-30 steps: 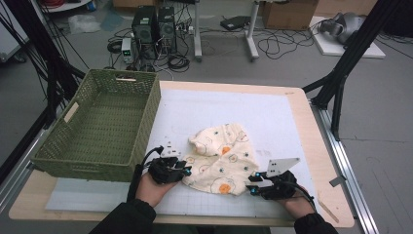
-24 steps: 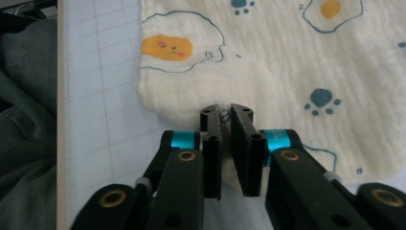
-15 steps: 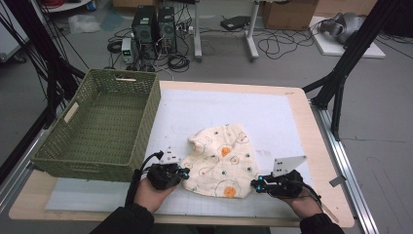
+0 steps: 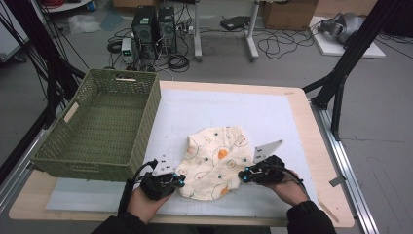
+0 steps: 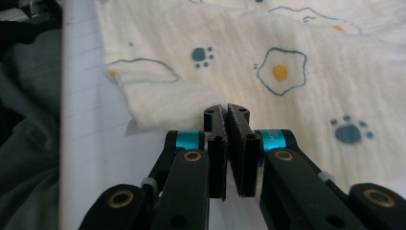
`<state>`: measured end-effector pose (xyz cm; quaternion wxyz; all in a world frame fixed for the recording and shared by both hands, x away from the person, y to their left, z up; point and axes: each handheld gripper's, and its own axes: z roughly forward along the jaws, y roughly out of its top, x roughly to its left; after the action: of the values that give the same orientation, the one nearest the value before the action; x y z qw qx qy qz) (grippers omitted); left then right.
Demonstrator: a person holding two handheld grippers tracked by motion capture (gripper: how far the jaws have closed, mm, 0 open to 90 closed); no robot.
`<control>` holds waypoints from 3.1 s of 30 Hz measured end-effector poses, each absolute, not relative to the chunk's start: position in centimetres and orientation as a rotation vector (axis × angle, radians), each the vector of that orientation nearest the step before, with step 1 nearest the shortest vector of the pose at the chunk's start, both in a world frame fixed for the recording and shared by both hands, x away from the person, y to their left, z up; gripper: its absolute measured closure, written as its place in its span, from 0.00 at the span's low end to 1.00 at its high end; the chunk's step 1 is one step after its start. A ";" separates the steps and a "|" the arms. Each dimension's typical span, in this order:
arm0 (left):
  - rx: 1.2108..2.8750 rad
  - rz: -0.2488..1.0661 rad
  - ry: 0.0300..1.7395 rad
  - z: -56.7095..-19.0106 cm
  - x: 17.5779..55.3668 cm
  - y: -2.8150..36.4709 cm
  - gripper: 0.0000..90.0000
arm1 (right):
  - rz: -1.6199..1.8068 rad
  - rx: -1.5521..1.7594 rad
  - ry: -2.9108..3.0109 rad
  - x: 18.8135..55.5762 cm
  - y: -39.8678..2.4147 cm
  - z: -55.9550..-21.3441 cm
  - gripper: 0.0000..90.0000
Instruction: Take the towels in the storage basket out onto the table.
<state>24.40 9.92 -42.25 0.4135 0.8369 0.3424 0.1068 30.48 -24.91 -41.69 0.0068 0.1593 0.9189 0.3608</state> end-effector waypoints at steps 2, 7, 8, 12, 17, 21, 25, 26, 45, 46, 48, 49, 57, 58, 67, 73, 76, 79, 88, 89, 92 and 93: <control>2.104 0.269 0.866 -42.5 24.5 10.1 0.98 | 1.101 0.507 2.875 31.1 -23.7 -42.5 0.96; 2.095 0.246 0.880 -43.2 25.0 10.5 0.92 | 1.145 0.548 2.817 31.6 -22.9 -42.7 0.93; 2.095 0.247 0.885 -43.4 25.1 10.5 0.90 | 1.147 0.558 2.803 31.5 -23.0 -42.7 0.92; 2.099 0.243 0.891 -43.7 25.4 10.7 0.88 | 1.206 0.602 2.732 30.8 -23.7 -42.7 0.90; 2.115 0.228 0.886 -44.0 25.6 10.5 0.88 | 1.246 0.578 2.702 29.5 -24.4 -42.2 0.92; 2.116 0.231 0.885 -44.2 25.7 10.5 0.90 | 1.269 0.568 2.696 28.3 -25.0 -41.7 0.92; 2.114 0.233 0.883 -44.2 25.7 10.5 0.91 | 1.307 0.567 2.691 27.3 -26.0 -41.6 0.92; 2.116 0.232 0.881 -44.2 25.8 10.5 0.91 | 1.307 0.572 2.693 27.2 -26.1 -41.7 0.92; 2.109 0.231 0.878 -44.3 25.8 10.4 0.90 | 1.134 0.684 2.666 30.5 -21.4 -43.3 0.94; 2.110 0.232 0.878 -44.3 25.8 10.4 0.90 | 1.127 0.681 2.685 30.5 -21.3 -43.5 0.96; 2.110 0.234 0.878 -44.3 25.8 10.4 0.89 | 1.130 0.677 2.704 30.4 -21.2 -43.7 0.96; 2.110 0.234 0.878 -44.3 25.8 10.4 0.89 | 1.131 0.675 2.707 30.4 -21.1 -43.7 0.96; 2.104 0.216 0.879 -44.4 25.9 10.4 0.88 | 1.275 0.676 2.854 30.5 -21.6 -44.2 0.71; 2.103 0.216 0.879 -44.4 25.9 10.4 0.88 | 1.267 0.667 2.849 30.5 -21.6 -44.2 0.73; 2.080 0.234 0.883 -43.7 25.2 10.3 0.98 | 1.227 0.584 2.863 29.9 -22.9 -43.1 0.95; 2.066 0.194 0.846 -42.8 23.2 10.0 0.99 | 1.270 0.590 2.864 28.1 -26.7 -41.6 0.96; 2.074 0.183 0.813 -42.5 22.4 9.6 0.99 | 1.318 0.564 2.890 27.0 -28.6 -40.9 0.95; 2.070 0.196 0.806 -42.2 22.6 9.6 0.87 | 1.330 0.577 2.851 26.5 -29.6 -40.4 0.84; 2.104 0.228 0.834 -43.2 25.9 9.2 0.78 | 1.276 0.697 2.742 28.4 -30.0 -42.2 0.68; 2.112 0.221 0.843 -43.4 26.2 9.1 0.77 | 1.259 0.718 2.721 28.6 -30.0 -42.4 0.68; 2.150 0.206 0.851 -44.2 26.9 8.5 0.81 | 1.232 0.749 2.648 29.3 -30.2 -42.4 0.69; 2.150 0.226 0.840 -44.3 26.8 8.3 0.87 | 1.241 0.777 2.620 29.5 -30.4 -42.3 0.70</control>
<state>26.83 8.32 -44.31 0.3998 0.8497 0.3319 0.0892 29.53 -30.39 -42.29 0.0701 0.2583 0.8708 0.4123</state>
